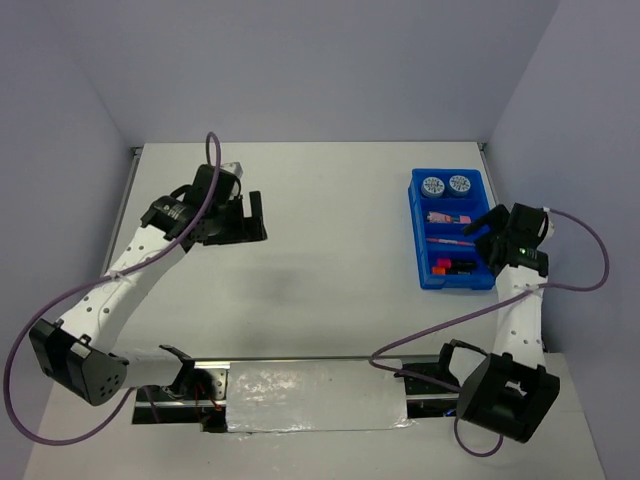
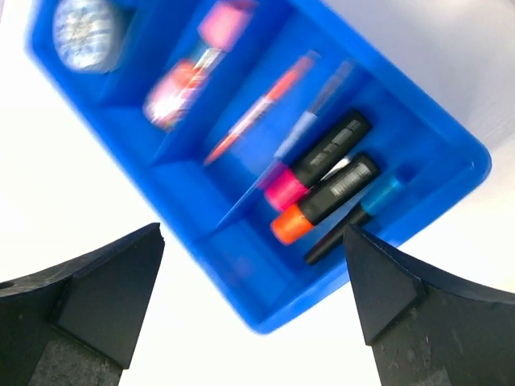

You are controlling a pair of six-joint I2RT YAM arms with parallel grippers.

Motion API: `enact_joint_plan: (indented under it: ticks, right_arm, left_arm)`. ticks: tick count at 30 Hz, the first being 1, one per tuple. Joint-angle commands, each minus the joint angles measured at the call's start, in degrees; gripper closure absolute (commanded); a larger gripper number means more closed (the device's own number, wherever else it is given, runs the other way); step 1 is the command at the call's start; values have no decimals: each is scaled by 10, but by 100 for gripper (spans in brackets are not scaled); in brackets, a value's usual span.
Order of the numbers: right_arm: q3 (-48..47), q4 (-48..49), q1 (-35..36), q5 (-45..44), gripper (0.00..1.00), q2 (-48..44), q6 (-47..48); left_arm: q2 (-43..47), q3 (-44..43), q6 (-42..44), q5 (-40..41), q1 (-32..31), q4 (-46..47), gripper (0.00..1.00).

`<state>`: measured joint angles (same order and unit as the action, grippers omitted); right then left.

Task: Sort the stationery into containers
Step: Place the pen in the storage box, then reset both arms

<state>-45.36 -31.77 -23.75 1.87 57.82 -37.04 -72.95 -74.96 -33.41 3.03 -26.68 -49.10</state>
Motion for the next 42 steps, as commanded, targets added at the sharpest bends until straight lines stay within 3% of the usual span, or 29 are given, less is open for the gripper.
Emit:
enact_joint_plan:
  ticks: [1, 3, 4, 6, 10, 11, 18, 24, 31, 42]
  right_arm:
    - [-111, -80, 20, 38, 0, -48, 103]
    - [-178, -160, 50, 32, 0, -64, 181]
    - [-197, -185, 109, 15, 0, -86, 210]
    - [-238, -255, 167, -66, 0, -108, 231]
    - [-282, -331, 232, -98, 0, -191, 237]
    - [-306, -362, 277, -107, 0, -202, 234]
    - [-448, -500, 379, -148, 0, -277, 225]
    - [-496, -511, 392, -113, 0, -349, 233]
    - [-437, -511, 395, -103, 0, -395, 233]
    - [-380, -511, 394, -102, 0, -414, 212]
  left_arm:
    - [21, -52, 8, 108, 12, -42, 1]
    - [25, -73, 18, 167, 12, -55, 1]
    - [29, -84, 19, 182, 12, -61, 1]
    - [38, -93, 19, 208, 12, -69, 1]
    - [87, -92, 3, 251, 12, -92, 1]
    - [111, -86, -6, 253, 12, -96, 1]
    - [249, -7, -38, 243, 10, -180, 1]
    - [379, -51, -58, 269, 11, -288, 1]
    - [525, -46, -21, 188, 36, -296, 1]
    - [572, -46, 4, 181, 57, -295, 1]
